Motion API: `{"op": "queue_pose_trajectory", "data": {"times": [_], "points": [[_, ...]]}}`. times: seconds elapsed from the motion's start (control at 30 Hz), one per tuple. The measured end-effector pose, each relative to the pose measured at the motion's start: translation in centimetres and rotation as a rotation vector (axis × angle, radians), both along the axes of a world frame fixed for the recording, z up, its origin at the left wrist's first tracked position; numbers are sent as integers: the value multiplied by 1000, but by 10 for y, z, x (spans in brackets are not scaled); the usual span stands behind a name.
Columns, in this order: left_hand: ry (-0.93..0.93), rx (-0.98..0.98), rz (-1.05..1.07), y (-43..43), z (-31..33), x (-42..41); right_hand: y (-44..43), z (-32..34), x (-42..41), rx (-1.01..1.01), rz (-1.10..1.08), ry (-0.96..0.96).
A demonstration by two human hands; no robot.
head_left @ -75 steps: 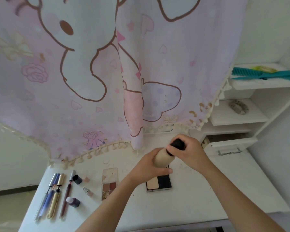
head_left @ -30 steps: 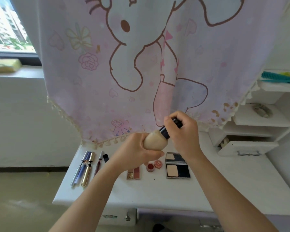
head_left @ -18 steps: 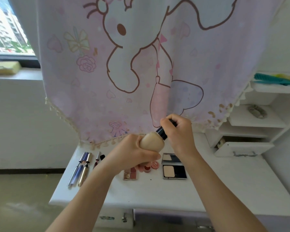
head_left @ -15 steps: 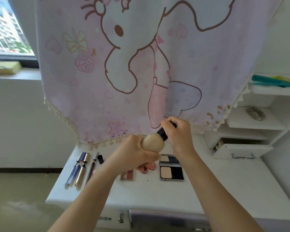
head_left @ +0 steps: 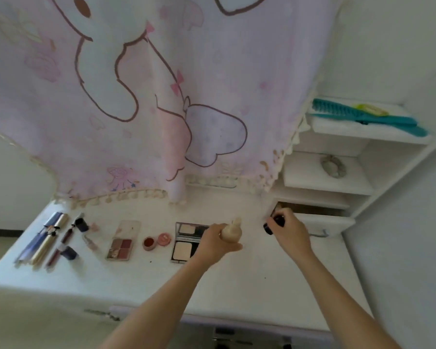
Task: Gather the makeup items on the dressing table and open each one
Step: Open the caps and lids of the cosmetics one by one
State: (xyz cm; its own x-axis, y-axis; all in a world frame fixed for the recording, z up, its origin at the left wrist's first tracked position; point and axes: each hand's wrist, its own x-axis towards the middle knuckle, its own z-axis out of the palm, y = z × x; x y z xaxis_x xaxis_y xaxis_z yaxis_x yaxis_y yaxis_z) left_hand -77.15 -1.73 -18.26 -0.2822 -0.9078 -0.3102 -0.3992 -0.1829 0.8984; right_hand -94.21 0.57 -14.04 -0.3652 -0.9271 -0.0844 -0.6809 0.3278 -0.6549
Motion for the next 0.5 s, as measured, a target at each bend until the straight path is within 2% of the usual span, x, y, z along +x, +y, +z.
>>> {"op": "queue_pose_trajectory", "data": {"times": [0.2,0.33,0.5], "points": [[-176,61,121,2,-50,-56,-1,-51,-33,153,123,49],[-178,97,207,-2,-62,-65,-10,-81,-36,204,211,33],[-85,179,237,-6,-77,-65,-28,-105,-33,242,291,24]]}}
